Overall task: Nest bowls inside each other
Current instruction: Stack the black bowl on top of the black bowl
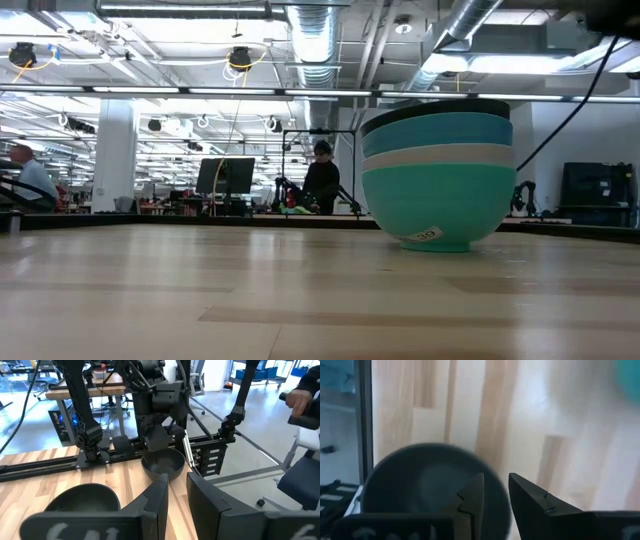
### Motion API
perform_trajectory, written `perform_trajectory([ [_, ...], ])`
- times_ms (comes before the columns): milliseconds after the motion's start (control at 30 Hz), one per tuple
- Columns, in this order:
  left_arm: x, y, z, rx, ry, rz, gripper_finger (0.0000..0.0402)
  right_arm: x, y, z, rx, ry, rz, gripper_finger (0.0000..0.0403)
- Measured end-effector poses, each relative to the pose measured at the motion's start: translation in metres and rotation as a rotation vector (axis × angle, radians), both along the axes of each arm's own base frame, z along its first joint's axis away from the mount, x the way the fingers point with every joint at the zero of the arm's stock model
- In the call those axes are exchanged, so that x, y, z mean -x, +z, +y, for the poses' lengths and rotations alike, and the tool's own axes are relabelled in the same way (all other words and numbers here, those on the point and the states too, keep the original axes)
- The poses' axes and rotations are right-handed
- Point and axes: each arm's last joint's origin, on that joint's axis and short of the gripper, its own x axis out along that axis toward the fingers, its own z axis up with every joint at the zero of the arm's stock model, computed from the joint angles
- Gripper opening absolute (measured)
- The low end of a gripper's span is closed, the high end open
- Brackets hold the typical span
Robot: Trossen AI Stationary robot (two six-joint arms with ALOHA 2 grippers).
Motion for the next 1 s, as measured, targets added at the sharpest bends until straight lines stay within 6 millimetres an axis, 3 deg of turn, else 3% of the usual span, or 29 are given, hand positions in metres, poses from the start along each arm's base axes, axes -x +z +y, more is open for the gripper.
perform_trajectory([
  [133, 0.0, 0.0, 0.0, 0.001, -0.003, 0.0, 0.0061, 0.005, -0.011, 0.003, -0.022, 0.0, 0.028, 0.0113],
  [467, 0.0, 0.0, 0.0, 0.009, -0.001, 0.001, 0.0061, 0.007, -0.018, 0.0, 0.003, 0.041, 0.023, 0.0113],
  [1000, 0.0, 0.0, 0.0, 0.012, 0.006, -0.001, 0.0061, 0.007, -0.04, -0.013, 0.038, 0.011, 0.059, 0.0113],
])
